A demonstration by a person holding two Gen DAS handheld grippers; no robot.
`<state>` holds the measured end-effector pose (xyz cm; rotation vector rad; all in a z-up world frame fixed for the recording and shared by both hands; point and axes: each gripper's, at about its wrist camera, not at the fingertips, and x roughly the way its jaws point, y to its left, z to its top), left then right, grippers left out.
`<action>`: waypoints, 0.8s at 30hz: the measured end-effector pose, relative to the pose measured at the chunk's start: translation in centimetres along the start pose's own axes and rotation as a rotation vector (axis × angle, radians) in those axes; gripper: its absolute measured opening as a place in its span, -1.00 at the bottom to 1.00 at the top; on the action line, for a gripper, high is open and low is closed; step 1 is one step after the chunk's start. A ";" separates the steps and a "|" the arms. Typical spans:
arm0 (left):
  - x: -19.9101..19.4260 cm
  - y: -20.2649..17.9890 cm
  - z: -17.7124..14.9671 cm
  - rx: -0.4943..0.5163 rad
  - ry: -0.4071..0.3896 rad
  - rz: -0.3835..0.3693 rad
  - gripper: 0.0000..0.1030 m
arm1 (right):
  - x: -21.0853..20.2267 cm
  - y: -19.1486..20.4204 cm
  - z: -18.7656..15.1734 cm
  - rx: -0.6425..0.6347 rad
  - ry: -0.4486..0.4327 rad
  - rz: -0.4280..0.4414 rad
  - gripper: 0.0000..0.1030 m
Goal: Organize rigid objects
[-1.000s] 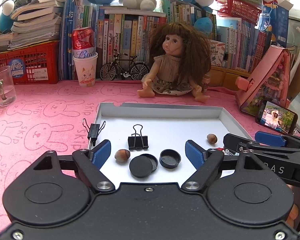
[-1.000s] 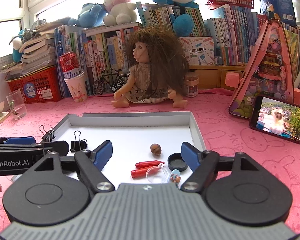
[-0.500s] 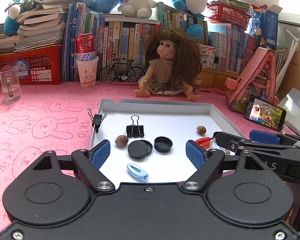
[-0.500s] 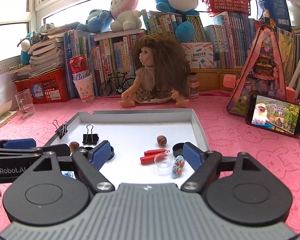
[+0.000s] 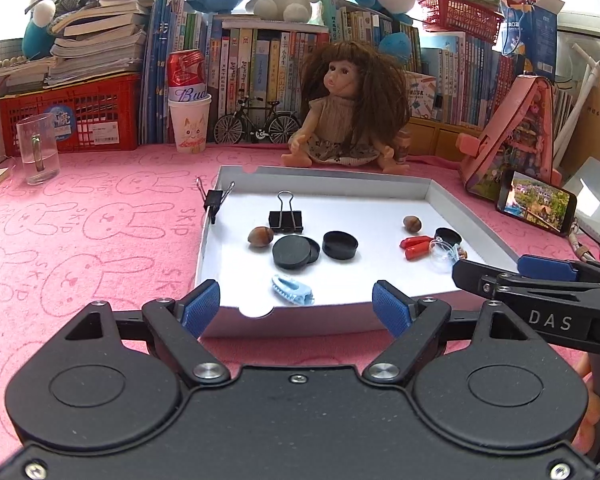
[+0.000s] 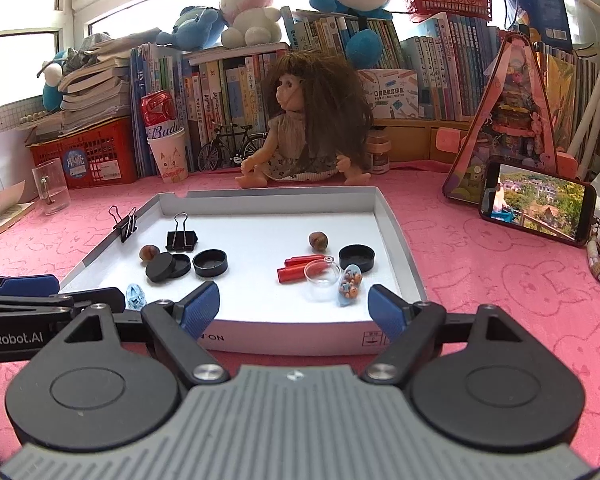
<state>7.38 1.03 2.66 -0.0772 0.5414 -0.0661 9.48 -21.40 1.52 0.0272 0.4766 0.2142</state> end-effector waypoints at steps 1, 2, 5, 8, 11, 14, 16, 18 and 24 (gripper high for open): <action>-0.2 0.0 -0.2 0.002 -0.005 0.005 0.59 | -0.2 0.0 -0.2 0.000 -0.004 -0.003 0.74; -0.2 0.0 -0.4 0.007 -0.006 0.007 0.59 | -0.4 0.1 -0.4 0.001 -0.007 -0.005 0.77; -0.3 0.0 -1.1 0.024 0.003 0.017 0.60 | -0.6 0.2 -1.0 -0.008 -0.002 -0.011 0.83; -0.1 0.0 -1.7 0.033 0.020 0.025 0.60 | -0.3 0.3 -1.7 -0.015 0.022 -0.018 0.83; 0.3 0.1 -2.2 0.030 0.042 0.027 0.60 | 0.1 0.1 -2.3 -0.005 0.046 -0.021 0.83; 0.6 0.3 -2.5 0.023 0.059 0.036 0.60 | 0.5 0.0 -2.6 0.002 0.065 -0.033 0.83; 0.8 0.4 -2.6 0.015 0.069 0.042 0.60 | 0.6 0.0 -2.7 0.004 0.075 -0.039 0.83; 0.9 0.5 -2.6 0.008 0.075 0.047 0.62 | 0.8 -0.1 -2.8 0.009 0.083 -0.044 0.83; 1.4 0.7 -2.7 -0.001 0.087 0.051 0.69 | 1.4 0.0 -3.0 0.016 0.110 -0.049 0.84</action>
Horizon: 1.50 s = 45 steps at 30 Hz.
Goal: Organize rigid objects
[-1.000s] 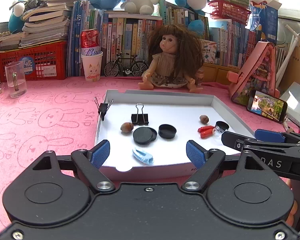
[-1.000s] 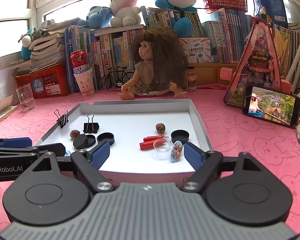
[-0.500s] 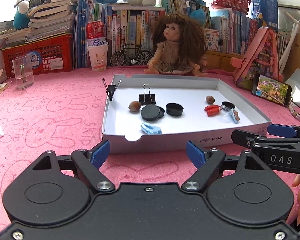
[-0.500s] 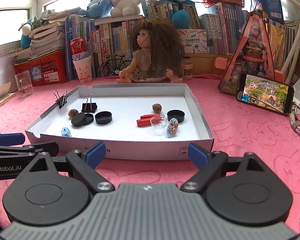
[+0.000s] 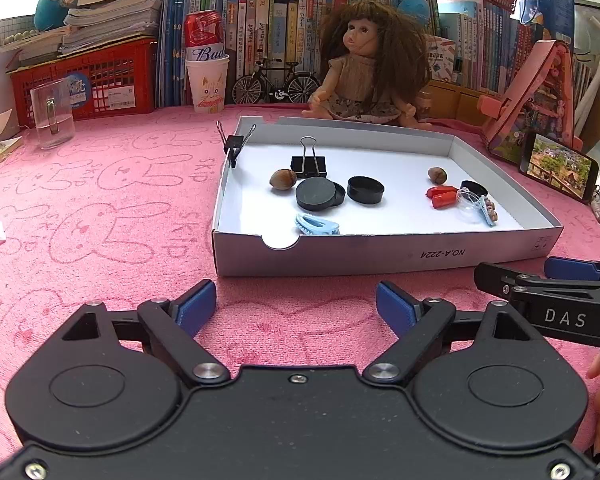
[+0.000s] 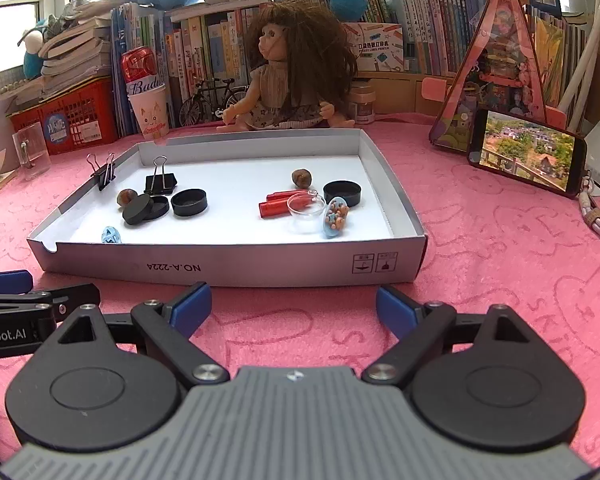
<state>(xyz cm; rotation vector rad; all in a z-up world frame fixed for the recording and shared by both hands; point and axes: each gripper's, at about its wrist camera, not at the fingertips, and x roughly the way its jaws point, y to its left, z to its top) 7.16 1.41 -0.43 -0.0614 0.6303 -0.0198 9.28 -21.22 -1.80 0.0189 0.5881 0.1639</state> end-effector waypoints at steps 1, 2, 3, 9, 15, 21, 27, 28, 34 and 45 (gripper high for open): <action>0.0 0.0 0.0 0.000 -0.002 0.000 0.71 | 0.1 0.0 0.0 0.000 0.005 0.000 0.86; 0.1 0.0 0.0 0.001 -0.002 0.000 0.74 | 0.2 0.0 0.0 -0.002 0.009 0.002 0.88; 0.0 -0.1 -0.1 0.001 -0.001 0.001 0.75 | 0.2 0.1 -0.1 -0.005 0.011 0.003 0.90; 0.1 -0.1 -0.1 0.004 -0.007 0.008 0.83 | 0.4 0.3 0.0 -0.016 0.025 0.005 0.98; 0.2 -0.3 -0.3 0.021 -0.014 0.013 0.92 | 0.5 0.3 0.0 -0.020 0.029 0.004 1.00; 0.4 -0.4 -0.2 0.032 0.001 0.007 0.99 | 0.5 0.3 0.0 -0.019 0.030 0.002 1.00; 0.5 -0.4 -0.1 0.038 0.007 0.011 0.99 | 0.6 0.3 -0.1 -0.025 0.034 -0.002 1.00; 0.5 -0.4 -0.1 0.036 0.006 0.011 0.99 | 0.6 0.3 -0.1 -0.024 0.033 -0.002 1.00; 0.5 -0.4 -0.1 0.035 0.007 0.011 0.99 | 0.6 0.3 0.0 -0.020 0.033 -0.001 1.00; 0.0 1.4 -0.5 -0.096 -0.051 -0.046 0.99 | 0.6 0.3 0.0 -0.025 0.034 -0.003 1.00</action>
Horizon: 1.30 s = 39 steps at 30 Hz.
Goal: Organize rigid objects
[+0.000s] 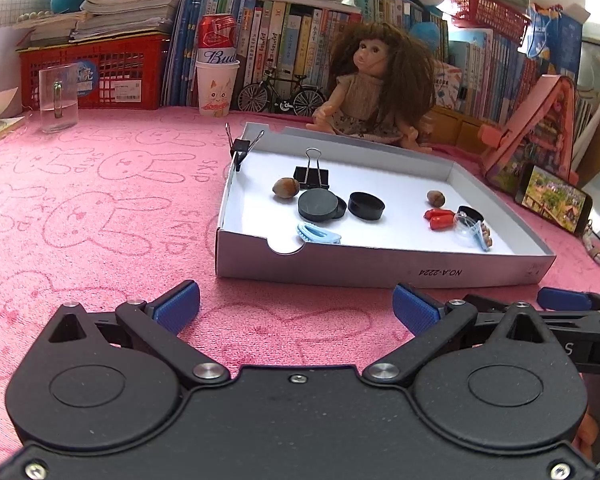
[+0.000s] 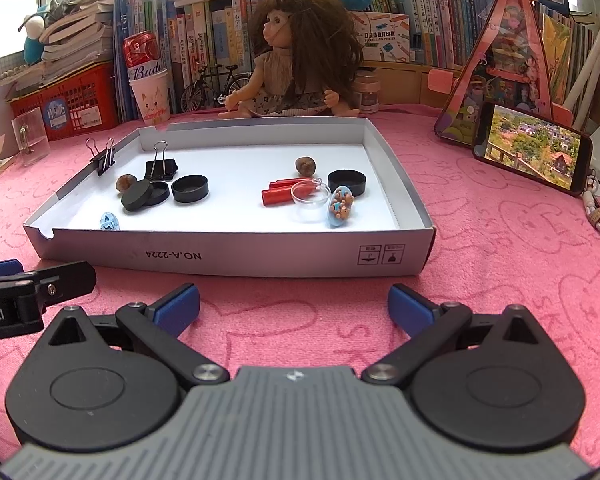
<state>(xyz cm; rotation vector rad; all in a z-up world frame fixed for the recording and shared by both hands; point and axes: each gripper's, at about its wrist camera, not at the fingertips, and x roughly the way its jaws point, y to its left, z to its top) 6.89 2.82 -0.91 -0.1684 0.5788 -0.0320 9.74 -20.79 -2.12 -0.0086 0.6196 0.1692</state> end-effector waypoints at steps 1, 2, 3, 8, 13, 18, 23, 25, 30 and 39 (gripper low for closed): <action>-0.1 0.0 0.0 0.003 0.001 0.000 0.99 | 0.0 0.0 0.0 0.000 0.000 0.000 1.00; 0.0 -0.1 0.0 0.009 0.004 0.003 0.99 | 0.0 0.0 0.0 0.000 0.000 0.000 1.00; 0.0 -0.2 0.0 0.017 0.007 0.008 0.99 | 0.0 0.0 0.0 0.000 0.000 0.000 1.00; 0.1 -0.6 0.3 0.021 0.021 0.037 0.99 | 0.0 0.0 0.0 0.000 0.000 0.000 1.00; 0.3 -0.8 0.7 0.041 0.027 0.098 0.99 | 0.0 0.0 -0.1 -0.002 0.000 -0.001 1.00; 0.9 -0.9 0.6 0.057 0.046 0.130 0.99 | 0.1 0.1 0.0 -0.002 0.000 -0.001 1.00; 1.2 -1.3 0.6 0.085 0.057 0.144 0.99 | 0.1 0.1 0.0 -0.002 0.000 -0.001 1.00; 1.3 -1.4 0.5 0.093 0.060 0.148 0.99 | 0.1 0.1 0.0 -0.002 0.001 -0.002 1.00; 1.3 -1.5 0.5 0.093 0.059 0.148 0.99 | 0.1 0.1 0.0 -0.002 0.000 -0.001 1.00; 1.3 -1.5 0.5 0.097 0.061 0.147 0.99 | 0.1 0.1 0.0 -0.003 0.001 -0.002 1.00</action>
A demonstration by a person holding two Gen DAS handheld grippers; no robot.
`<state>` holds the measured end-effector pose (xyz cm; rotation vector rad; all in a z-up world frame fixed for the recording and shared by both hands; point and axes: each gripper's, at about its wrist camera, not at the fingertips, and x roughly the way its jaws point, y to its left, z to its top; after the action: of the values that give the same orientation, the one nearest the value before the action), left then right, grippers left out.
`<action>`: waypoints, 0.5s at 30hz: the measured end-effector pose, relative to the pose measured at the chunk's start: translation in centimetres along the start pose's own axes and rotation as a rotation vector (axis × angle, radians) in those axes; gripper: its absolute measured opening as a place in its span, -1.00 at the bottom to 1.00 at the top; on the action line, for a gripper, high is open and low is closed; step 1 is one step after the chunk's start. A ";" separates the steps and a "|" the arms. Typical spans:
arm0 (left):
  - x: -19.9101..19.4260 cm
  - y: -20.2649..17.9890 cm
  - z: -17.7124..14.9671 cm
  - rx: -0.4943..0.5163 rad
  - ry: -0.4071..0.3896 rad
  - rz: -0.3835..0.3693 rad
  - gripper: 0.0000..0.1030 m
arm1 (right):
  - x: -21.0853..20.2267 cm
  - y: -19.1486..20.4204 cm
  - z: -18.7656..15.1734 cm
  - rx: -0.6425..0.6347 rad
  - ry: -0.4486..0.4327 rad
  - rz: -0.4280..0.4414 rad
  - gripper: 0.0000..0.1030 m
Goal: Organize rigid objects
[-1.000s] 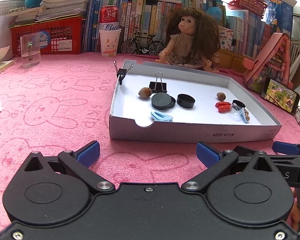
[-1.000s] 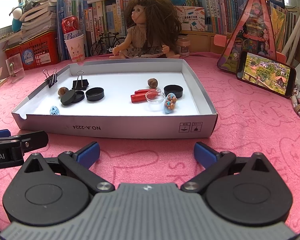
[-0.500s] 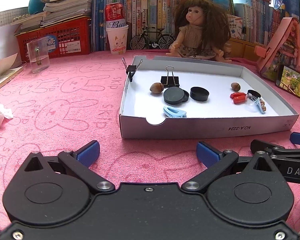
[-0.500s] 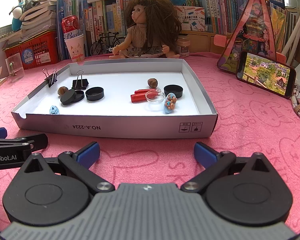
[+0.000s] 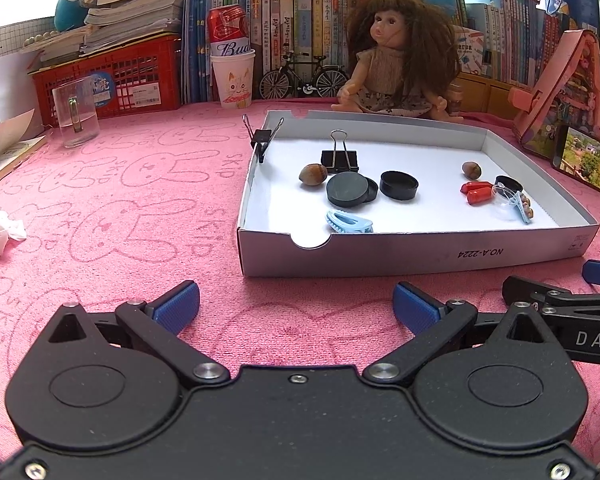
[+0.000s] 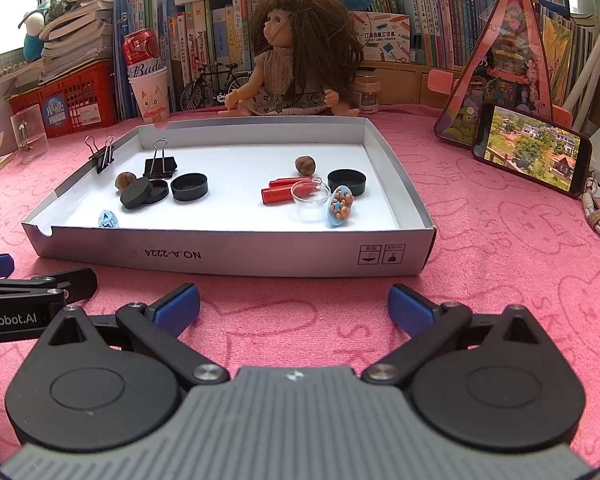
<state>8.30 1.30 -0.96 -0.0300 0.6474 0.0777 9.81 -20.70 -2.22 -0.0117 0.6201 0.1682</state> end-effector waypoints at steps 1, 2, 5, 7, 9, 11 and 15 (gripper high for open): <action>0.0 0.0 0.0 0.001 0.000 0.000 0.99 | 0.0 0.0 0.0 0.000 0.000 0.000 1.00; 0.0 0.0 0.0 0.001 0.000 0.000 0.99 | 0.0 0.0 0.0 0.000 0.000 0.000 1.00; 0.0 0.0 0.0 0.002 0.000 0.000 0.99 | 0.0 0.0 0.0 0.000 0.000 0.000 1.00; 0.0 0.0 0.0 0.002 0.000 0.000 0.99 | 0.0 0.0 -0.1 -0.001 0.000 -0.001 1.00; 0.0 0.0 0.0 0.002 0.000 0.000 0.99 | 0.0 0.0 -0.1 -0.001 0.000 -0.001 1.00; 0.0 0.0 0.0 0.002 0.000 0.000 0.99 | 0.0 0.0 -0.1 -0.002 0.000 -0.001 1.00; 0.0 0.0 0.0 0.002 0.000 0.000 0.99 | 0.1 0.0 -0.1 -0.001 0.000 -0.001 1.00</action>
<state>8.29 1.31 -1.00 -0.0283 0.6475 0.0775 9.81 -20.68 -2.33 -0.0131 0.6200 0.1680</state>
